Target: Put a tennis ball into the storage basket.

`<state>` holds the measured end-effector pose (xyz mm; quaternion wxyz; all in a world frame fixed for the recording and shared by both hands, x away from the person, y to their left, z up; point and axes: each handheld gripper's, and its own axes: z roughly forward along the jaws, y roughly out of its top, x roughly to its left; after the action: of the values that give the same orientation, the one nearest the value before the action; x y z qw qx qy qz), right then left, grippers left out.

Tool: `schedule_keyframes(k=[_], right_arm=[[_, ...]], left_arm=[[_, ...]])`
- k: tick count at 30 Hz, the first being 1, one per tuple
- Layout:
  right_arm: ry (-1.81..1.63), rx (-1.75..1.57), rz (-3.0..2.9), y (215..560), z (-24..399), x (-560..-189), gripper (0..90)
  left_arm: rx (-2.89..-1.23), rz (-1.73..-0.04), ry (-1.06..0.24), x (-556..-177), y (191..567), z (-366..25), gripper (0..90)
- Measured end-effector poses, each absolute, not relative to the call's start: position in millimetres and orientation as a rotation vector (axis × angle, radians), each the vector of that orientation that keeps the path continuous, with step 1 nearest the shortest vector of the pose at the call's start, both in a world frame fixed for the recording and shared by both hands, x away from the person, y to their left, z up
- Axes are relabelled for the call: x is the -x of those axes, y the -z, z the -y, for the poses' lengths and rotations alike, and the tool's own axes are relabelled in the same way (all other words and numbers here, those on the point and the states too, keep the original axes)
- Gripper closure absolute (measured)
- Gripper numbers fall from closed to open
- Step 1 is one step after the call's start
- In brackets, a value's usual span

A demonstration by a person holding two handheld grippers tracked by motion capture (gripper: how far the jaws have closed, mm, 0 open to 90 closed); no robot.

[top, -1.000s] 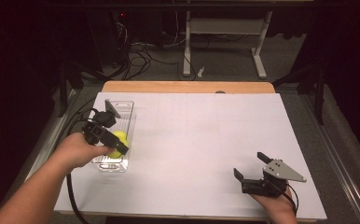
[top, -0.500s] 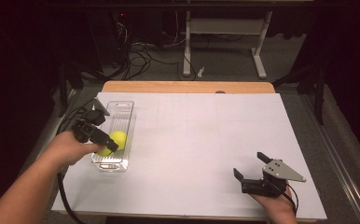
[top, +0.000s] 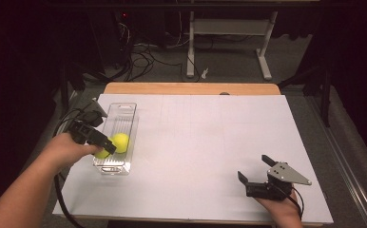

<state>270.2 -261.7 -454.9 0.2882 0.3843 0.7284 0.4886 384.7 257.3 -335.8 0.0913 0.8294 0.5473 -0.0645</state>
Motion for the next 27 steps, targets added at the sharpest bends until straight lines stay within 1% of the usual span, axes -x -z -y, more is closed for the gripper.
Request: schedule_keyframes(k=[11, 27], right_arm=[[-1.304, -1.027, -1.946, 455, 262, -270, 0.4], [-1.303, -1.023, -1.948, 455, 262, -270, 0.4]], left_arm=[[-2.526, -1.641, 0.195, -389, 348, -245, 27.0], [-2.541, -1.671, 0.202, -394, 362, -239, 26.9]])
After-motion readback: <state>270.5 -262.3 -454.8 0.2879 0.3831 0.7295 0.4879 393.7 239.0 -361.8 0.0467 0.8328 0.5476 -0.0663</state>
